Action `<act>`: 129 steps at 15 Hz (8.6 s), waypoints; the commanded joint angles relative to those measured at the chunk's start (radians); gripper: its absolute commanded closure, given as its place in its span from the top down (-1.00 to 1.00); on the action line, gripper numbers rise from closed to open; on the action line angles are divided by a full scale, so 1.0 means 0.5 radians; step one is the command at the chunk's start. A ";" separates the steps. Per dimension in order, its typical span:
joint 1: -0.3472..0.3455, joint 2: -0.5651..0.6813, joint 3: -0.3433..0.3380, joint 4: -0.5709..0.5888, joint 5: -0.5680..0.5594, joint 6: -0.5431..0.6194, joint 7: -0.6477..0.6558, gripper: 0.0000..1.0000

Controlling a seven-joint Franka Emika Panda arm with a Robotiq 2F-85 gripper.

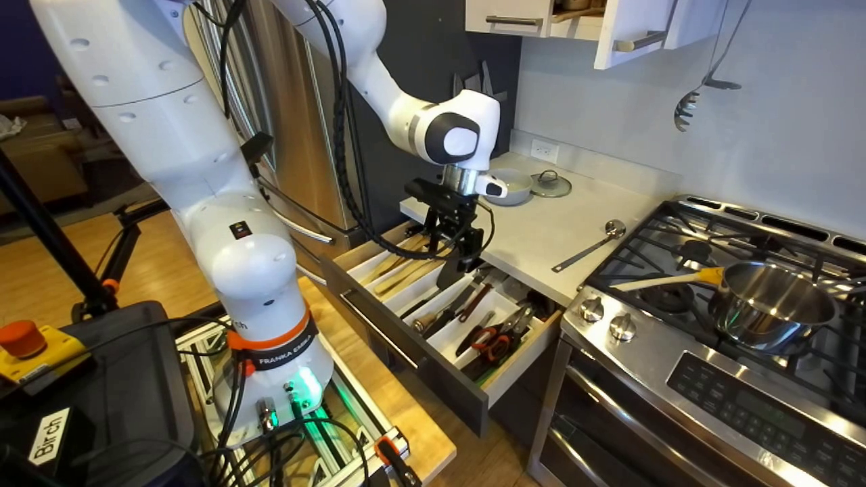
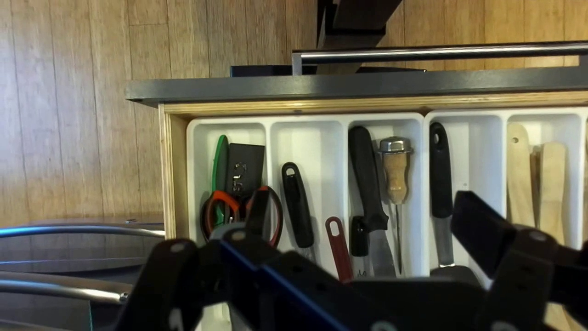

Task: Remove the white and brown spatula from the open drawer and put it on top of the grey bowl

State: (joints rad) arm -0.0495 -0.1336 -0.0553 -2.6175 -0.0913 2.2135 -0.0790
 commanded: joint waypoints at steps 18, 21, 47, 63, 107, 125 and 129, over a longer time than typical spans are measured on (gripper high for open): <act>-0.191 1.268 0.153 0.075 0.111 1.691 -0.276 1.00; -0.263 1.420 0.283 0.085 0.030 2.264 -0.342 1.00; -0.148 1.574 0.170 0.040 -0.216 2.671 -0.278 -0.89; -1.454 1.428 0.707 -0.255 -2.010 2.683 -0.150 -0.89; 0.253 1.465 0.359 1.748 0.208 1.754 0.927 -0.89; 0.647 1.897 -0.004 2.358 -0.026 1.058 0.610 -0.89; 0.628 2.054 0.041 2.550 0.038 0.977 0.577 -0.89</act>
State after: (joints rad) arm 0.2661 0.8262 -0.0414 -1.4495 -0.0831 2.7734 0.2104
